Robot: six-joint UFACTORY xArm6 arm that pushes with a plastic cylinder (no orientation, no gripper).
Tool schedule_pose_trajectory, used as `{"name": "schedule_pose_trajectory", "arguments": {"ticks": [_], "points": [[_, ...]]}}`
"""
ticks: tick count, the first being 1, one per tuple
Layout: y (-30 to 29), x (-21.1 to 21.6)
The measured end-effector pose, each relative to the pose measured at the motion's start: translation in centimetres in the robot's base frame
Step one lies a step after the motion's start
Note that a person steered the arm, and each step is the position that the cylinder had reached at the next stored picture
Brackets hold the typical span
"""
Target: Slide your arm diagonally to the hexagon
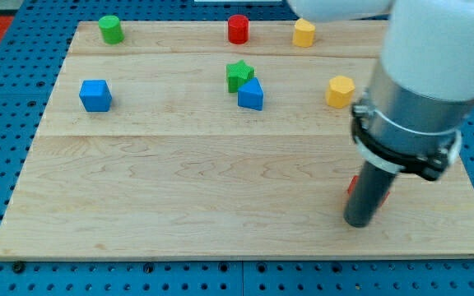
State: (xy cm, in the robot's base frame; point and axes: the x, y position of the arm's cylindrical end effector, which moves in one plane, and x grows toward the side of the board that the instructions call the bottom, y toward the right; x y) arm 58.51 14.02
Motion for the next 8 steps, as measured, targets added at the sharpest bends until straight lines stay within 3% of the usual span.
{"name": "schedule_pose_trajectory", "arguments": {"ticks": [1,2,8], "points": [[-8.0,-1.2],[-9.1,-7.9],[-6.2,-9.1]]}}
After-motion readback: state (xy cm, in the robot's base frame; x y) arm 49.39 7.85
